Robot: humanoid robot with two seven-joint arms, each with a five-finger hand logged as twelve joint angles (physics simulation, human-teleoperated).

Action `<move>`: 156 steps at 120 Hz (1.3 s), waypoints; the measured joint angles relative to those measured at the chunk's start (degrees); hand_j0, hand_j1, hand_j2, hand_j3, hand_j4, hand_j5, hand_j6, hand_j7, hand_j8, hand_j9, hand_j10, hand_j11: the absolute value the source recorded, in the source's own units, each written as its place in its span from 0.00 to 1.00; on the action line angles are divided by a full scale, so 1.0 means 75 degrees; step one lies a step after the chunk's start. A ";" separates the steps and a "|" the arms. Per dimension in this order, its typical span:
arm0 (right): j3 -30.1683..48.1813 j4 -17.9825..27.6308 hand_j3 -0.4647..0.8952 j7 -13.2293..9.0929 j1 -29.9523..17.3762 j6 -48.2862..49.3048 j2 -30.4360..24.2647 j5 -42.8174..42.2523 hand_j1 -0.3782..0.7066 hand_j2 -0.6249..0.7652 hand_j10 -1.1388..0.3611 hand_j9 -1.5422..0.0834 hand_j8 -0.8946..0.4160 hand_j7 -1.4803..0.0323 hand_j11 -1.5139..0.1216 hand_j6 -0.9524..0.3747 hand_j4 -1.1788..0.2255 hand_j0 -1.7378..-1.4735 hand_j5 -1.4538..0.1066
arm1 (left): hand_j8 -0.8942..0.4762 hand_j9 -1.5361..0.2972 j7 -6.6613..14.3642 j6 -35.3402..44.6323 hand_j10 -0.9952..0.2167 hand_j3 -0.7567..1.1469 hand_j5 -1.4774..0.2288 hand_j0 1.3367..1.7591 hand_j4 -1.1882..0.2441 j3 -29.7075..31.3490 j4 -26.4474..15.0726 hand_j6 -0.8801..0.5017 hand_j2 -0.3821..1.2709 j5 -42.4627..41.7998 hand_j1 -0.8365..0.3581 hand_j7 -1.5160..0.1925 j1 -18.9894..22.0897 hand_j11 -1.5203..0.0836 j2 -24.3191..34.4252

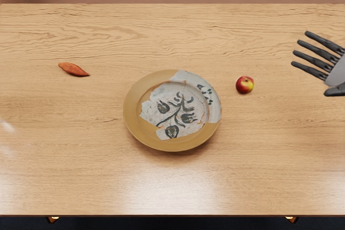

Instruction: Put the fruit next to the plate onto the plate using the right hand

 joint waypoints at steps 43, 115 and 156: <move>-0.1452 0.0915 0.34 0.0000 0.1653 -0.0231 -0.0098 -0.3545 0.10 0.44 0.71 0.89 0.63 0.92 0.87 0.67 0.79 0.30 0.87 | 0.65 0.83 0.0000 0.0002 0.81 0.40 0.86 0.76 0.82 0.0000 -0.0002 0.63 0.23 0.0000 0.98 0.88 0.0000 0.94 0.0000; -1.0111 -0.0164 0.34 0.0000 0.6415 -0.7076 0.0858 -0.8644 0.16 0.43 0.67 0.85 0.58 0.87 0.83 0.62 0.75 0.30 0.83 | 0.65 0.83 0.0000 0.0002 0.81 0.40 0.86 0.76 0.82 0.0001 -0.0001 0.63 0.23 -0.0001 0.98 0.88 0.0000 0.94 0.0000; -1.0864 -0.1997 0.34 0.0000 0.6730 -0.7352 0.1672 -0.8601 0.09 0.44 0.72 0.90 0.64 0.93 0.88 0.67 0.80 0.30 0.88 | 0.65 0.83 0.0000 0.0000 0.81 0.40 0.86 0.76 0.82 0.0000 -0.0001 0.63 0.23 0.0000 0.98 0.88 0.0000 0.94 0.0000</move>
